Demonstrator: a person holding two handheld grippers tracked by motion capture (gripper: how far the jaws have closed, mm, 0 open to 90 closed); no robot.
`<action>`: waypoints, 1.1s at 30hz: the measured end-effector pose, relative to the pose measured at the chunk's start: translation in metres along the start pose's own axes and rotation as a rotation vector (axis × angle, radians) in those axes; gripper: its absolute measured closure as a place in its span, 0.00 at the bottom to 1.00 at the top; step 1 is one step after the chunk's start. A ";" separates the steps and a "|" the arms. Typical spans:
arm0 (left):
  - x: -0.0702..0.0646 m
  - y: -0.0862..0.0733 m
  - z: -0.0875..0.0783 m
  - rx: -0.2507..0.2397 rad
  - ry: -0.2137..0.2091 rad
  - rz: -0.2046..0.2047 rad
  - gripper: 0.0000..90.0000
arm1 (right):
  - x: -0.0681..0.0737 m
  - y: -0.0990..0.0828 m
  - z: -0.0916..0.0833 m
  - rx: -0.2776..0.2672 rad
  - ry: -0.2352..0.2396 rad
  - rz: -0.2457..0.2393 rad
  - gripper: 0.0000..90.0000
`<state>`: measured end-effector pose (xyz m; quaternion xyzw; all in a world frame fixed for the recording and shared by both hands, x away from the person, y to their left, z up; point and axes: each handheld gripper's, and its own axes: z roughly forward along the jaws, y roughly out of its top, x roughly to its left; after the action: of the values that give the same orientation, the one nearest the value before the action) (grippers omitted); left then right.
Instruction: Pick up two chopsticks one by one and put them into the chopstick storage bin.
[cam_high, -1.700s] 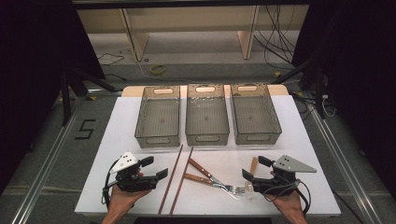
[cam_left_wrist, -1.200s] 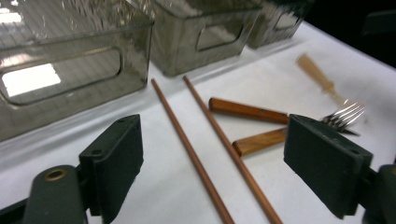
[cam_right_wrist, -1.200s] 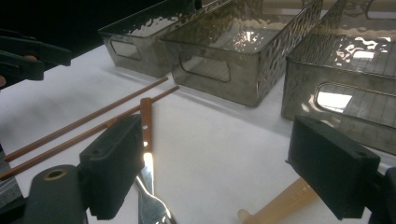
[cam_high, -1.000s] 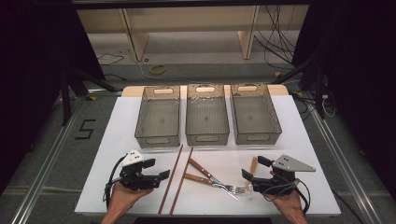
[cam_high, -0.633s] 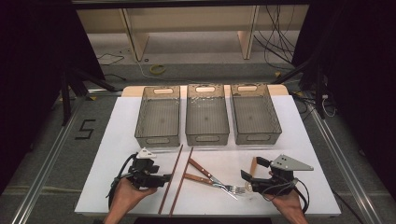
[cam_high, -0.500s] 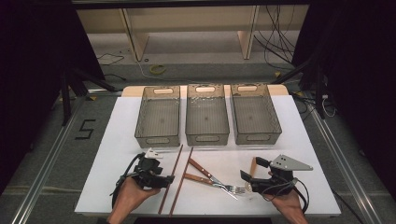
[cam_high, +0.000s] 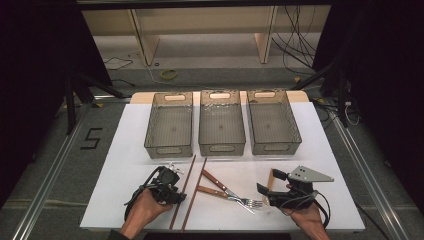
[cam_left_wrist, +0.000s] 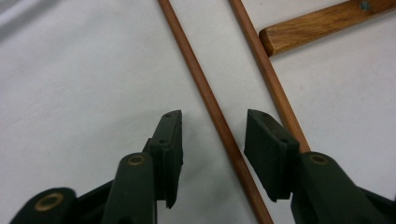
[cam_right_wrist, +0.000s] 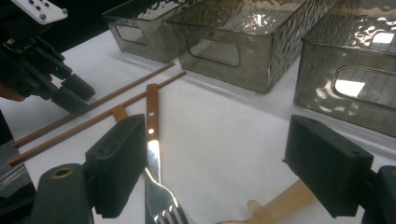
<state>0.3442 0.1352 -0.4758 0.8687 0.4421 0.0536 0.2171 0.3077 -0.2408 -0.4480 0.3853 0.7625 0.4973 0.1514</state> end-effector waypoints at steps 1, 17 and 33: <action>0.000 0.001 0.000 0.009 0.005 0.014 0.66 | 0.000 0.000 0.000 0.000 0.001 -0.001 0.24; 0.009 0.001 -0.002 0.038 0.029 0.045 0.85 | 0.000 0.000 0.000 0.004 0.013 0.000 0.27; 0.023 -0.007 -0.008 0.054 0.034 0.025 0.93 | 0.000 0.000 0.000 0.003 0.023 0.006 0.28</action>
<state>0.3507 0.1589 -0.4741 0.8787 0.4360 0.0594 0.1853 0.3075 -0.2407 -0.4478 0.3822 0.7637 0.5009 0.1406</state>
